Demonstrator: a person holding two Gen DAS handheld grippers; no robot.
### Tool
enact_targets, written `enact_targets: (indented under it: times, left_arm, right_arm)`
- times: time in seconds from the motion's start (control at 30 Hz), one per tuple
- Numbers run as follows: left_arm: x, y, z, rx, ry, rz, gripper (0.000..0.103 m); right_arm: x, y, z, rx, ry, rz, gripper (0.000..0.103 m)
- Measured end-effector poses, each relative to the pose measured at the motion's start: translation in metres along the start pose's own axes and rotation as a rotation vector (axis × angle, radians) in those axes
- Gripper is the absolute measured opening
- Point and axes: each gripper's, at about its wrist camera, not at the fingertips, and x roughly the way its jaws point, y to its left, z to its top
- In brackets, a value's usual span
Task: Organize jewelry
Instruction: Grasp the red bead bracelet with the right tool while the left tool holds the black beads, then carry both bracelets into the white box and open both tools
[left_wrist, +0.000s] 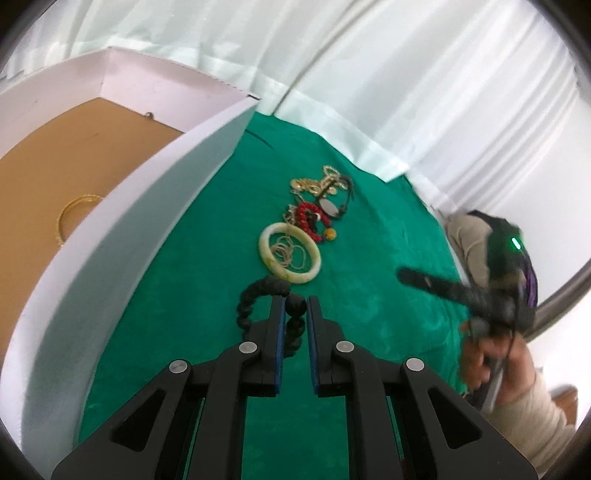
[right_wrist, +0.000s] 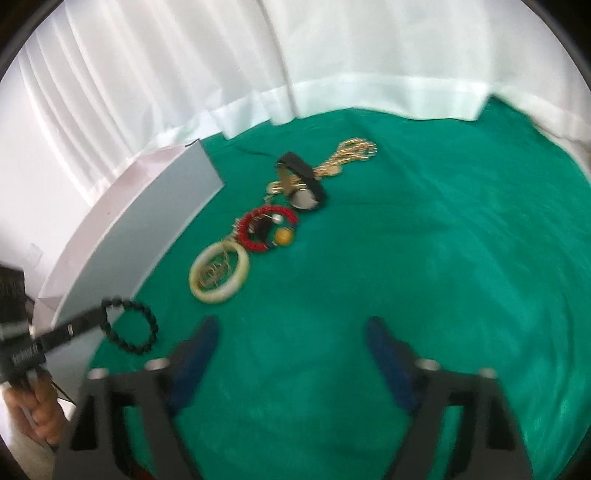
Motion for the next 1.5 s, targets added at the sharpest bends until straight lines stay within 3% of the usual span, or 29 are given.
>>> enact_targets:
  times: [0.07, 0.13, 0.2, 0.23, 0.33, 0.43, 0.53, 0.63, 0.77, 0.8, 0.87, 0.93, 1.2, 1.3, 1.5]
  left_arm:
    - [-0.001, 0.002, 0.001, -0.006, -0.004, 0.006, 0.009]
    - [-0.003, 0.004, 0.002, -0.012, -0.009, 0.010, 0.009]
    - [-0.002, 0.006, 0.002, -0.013, -0.010, 0.015, 0.009]
    - [-0.003, 0.006, 0.002, -0.012, -0.010, 0.018, 0.009]
    - [-0.001, 0.008, 0.002, -0.019, -0.006, 0.021, 0.009]
    - [0.000, 0.010, 0.002, -0.031, -0.005, 0.022, 0.009]
    - [-0.001, 0.013, 0.001, -0.034, -0.006, 0.023, 0.009]
    - [0.000, 0.015, 0.001, -0.043, -0.005, 0.022, 0.009]
    - [0.001, 0.017, 0.000, -0.049, -0.002, 0.020, 0.009]
    - [0.002, 0.016, -0.001, -0.048, 0.001, 0.020, 0.009]
    - [0.003, 0.016, -0.002, -0.047, 0.006, 0.024, 0.009]
    - [0.002, 0.015, -0.002, -0.051, 0.005, 0.022, 0.009]
    - [-0.019, 0.007, 0.009, -0.090, -0.031, -0.015, 0.009]
    - [-0.043, -0.002, 0.018, -0.109, -0.064, -0.029, 0.009]
    - [-0.117, -0.014, 0.039, -0.107, -0.171, 0.022, 0.009]
  right_arm:
    - [0.012, -0.012, 0.024, 0.071, 0.007, -0.014, 0.049]
    - [0.019, -0.014, 0.045, 0.061, -0.004, -0.069, 0.049]
    - [0.034, -0.003, 0.061, 0.020, 0.065, -0.028, 0.049]
    - [0.043, 0.007, 0.065, 0.000, 0.100, 0.025, 0.049]
    - [0.066, 0.032, 0.071, -0.032, 0.138, 0.069, 0.049]
    - [0.089, 0.042, 0.077, 0.031, 0.170, 0.115, 0.046]
    - [0.111, 0.048, 0.087, 0.084, 0.205, 0.111, 0.043]
    - [0.121, 0.055, 0.087, 0.077, 0.231, 0.046, 0.039]
    - [0.135, 0.058, 0.087, 0.064, 0.231, -0.037, 0.028]
    - [0.138, 0.056, 0.087, 0.063, 0.227, -0.047, 0.018]
    - [0.140, 0.054, 0.087, 0.062, 0.212, -0.043, 0.010]
    - [0.135, 0.052, 0.086, 0.071, 0.203, -0.017, 0.010]
    - [0.045, 0.042, 0.093, 0.070, 0.054, 0.083, 0.010]
    - [0.012, 0.051, 0.098, 0.038, 0.011, 0.122, 0.010]
    - [-0.035, 0.097, 0.106, -0.075, -0.040, 0.208, 0.010]
